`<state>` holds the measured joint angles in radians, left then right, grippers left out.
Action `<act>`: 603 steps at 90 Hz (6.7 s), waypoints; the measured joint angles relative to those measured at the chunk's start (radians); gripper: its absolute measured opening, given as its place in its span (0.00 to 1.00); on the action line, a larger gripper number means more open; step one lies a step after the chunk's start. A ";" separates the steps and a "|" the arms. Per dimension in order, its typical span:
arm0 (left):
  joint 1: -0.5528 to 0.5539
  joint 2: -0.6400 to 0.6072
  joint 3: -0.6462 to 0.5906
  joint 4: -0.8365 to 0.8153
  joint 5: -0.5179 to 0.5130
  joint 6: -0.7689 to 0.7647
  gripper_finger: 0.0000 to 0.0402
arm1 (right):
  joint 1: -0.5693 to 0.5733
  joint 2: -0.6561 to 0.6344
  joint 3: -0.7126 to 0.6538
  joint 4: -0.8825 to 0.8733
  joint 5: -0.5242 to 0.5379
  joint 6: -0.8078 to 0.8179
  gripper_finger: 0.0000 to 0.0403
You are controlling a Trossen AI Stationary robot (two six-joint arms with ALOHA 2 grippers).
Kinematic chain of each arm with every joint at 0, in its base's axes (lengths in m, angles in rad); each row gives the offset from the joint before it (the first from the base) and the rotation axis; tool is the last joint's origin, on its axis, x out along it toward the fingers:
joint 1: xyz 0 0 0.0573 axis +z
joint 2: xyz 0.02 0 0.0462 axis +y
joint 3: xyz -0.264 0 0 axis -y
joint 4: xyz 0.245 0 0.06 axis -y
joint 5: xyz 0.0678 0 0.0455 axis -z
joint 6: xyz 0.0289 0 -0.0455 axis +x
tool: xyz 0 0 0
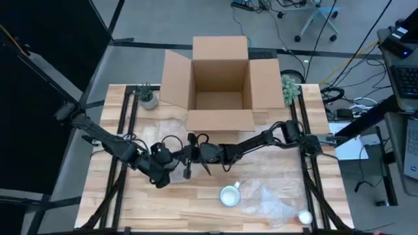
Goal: Wrap mug
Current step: Wrap the yellow mug with the left bubble wrap
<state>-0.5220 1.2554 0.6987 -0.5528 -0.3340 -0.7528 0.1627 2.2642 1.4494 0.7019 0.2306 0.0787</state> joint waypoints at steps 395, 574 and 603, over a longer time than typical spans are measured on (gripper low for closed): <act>-0.225 0.080 -0.222 0.246 -0.128 -0.285 0.45 | 0.060 0.036 0.241 -0.435 -0.026 -0.192 0.00; -0.212 0.054 -0.018 0.133 -0.385 -0.311 0.45 | 0.055 0.036 0.245 -0.525 -0.019 -0.188 0.00; -0.211 0.056 -0.020 0.128 -0.377 -0.306 0.45 | 0.051 0.036 0.245 -0.525 -0.022 -0.159 0.00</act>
<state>-0.7330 1.3115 0.6786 -0.4244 -0.7110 -1.0590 0.2134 2.2997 1.6939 0.1768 0.2089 -0.0800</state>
